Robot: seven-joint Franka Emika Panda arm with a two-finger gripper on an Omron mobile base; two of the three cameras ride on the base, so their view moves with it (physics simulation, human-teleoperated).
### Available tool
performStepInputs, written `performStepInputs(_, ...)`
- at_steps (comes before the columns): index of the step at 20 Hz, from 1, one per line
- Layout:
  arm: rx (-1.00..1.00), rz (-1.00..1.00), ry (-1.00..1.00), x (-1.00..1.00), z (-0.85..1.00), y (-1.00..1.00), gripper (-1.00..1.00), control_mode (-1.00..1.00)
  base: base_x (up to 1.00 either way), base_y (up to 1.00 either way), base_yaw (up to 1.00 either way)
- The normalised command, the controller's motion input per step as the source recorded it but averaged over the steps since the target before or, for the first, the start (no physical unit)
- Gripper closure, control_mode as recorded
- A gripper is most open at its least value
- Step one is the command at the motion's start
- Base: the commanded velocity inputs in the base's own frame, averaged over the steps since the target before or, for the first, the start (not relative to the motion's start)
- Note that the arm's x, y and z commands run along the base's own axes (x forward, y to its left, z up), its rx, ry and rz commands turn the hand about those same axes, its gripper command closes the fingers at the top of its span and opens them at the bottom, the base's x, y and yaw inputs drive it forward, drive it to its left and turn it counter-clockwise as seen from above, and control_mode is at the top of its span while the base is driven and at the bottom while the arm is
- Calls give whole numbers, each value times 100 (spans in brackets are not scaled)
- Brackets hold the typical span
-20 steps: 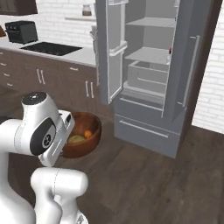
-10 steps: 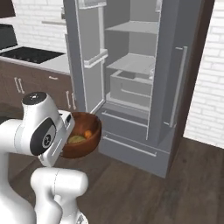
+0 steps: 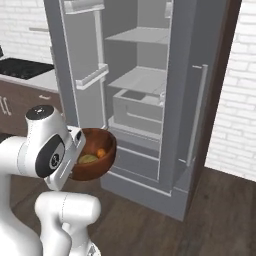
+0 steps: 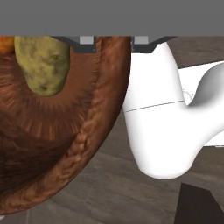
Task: Pick the chicken drumstick and potato from their plates and place them in the bowl. Then put the bowl in the fridge.
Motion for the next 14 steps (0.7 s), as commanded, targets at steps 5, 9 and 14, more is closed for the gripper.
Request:
performStepInputs(5,0,0,0,0,0,0,100,100,67,21,-9)
performStepInputs(9,0,0,0,0,0,0,100,100,73,33,-17)
performStepInputs(14,0,0,0,0,0,0,100,100,51,47,-33)
